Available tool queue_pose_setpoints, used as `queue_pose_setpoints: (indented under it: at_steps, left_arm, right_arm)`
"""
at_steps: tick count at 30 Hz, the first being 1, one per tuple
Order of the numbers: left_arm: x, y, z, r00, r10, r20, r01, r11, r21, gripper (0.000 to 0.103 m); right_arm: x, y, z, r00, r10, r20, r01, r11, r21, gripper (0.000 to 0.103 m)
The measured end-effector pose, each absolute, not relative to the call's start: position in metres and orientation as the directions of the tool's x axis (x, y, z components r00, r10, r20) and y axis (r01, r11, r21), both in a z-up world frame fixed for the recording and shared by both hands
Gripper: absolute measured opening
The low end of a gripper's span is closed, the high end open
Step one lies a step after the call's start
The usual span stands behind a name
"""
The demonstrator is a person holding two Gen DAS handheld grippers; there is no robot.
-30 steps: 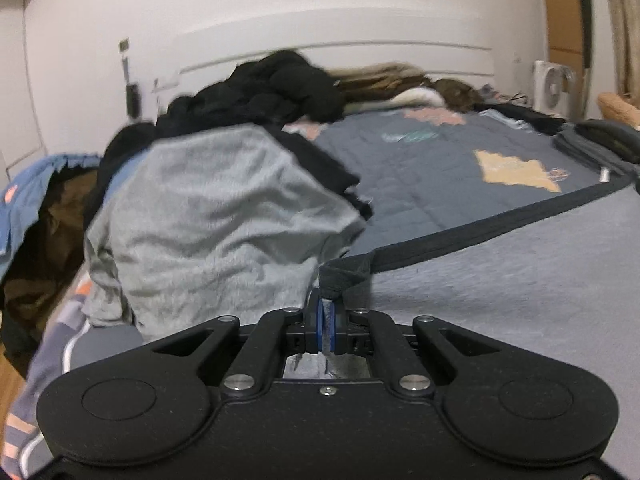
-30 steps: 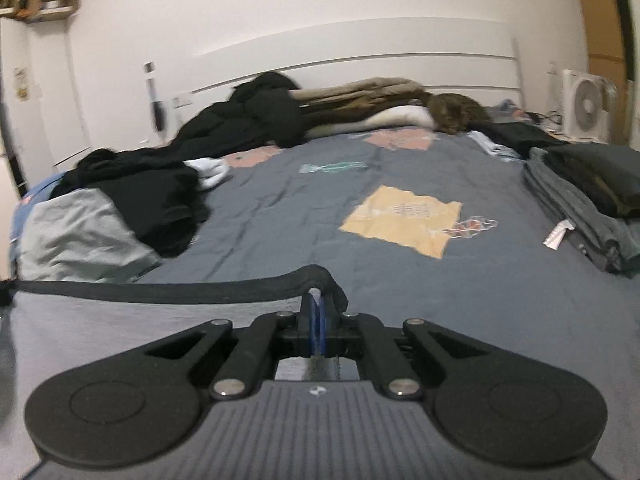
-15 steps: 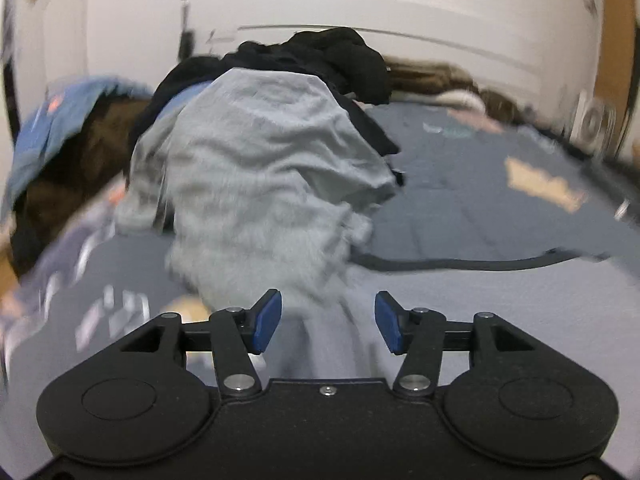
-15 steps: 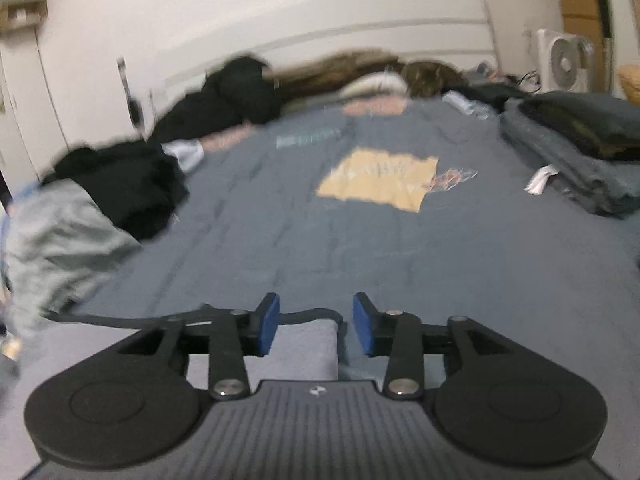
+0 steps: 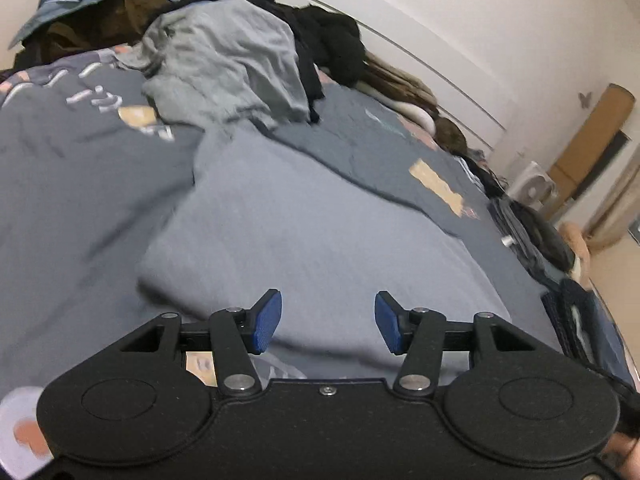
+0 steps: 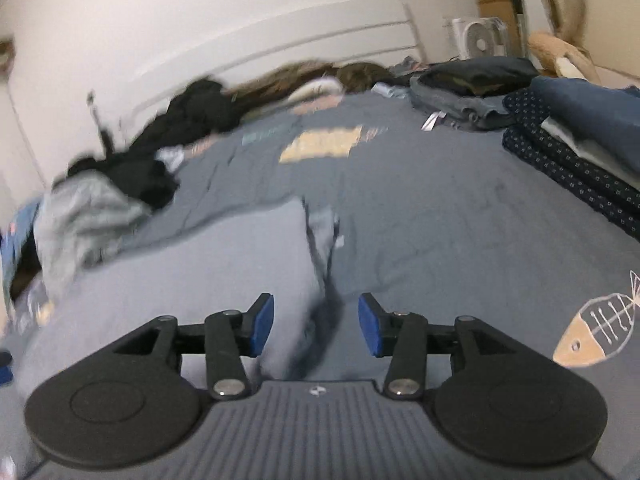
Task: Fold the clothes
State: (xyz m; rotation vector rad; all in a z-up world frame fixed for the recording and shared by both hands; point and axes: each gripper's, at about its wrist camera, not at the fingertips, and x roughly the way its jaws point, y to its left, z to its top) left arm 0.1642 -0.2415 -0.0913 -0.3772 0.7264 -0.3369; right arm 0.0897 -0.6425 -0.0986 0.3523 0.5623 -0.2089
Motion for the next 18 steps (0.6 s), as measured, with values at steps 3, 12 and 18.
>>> queue_pose_setpoints:
  at_steps: [3,12,18]
  left_arm:
    - [0.158,-0.249,-0.096,0.675,-0.422,-0.605,0.218,0.898,-0.383,0.051]
    - [0.159,-0.273,-0.101,0.661,-0.469,-0.586,0.336,0.883,-0.327,0.052]
    - [0.160,-0.288,-0.113,0.633,-0.475,-0.612,0.367,0.880,-0.303,0.052]
  right_arm:
    - [0.090,-0.634,-0.108,0.829,-0.024,-0.559,0.181,0.957,0.228,0.046]
    - [0.111,-0.615,-0.126,0.776,0.016,-0.631,-0.015,1.000,0.006,0.046]
    - [0.114,-0.615,-0.140,0.774,0.016,-0.633,-0.070,0.996,-0.061,0.046]
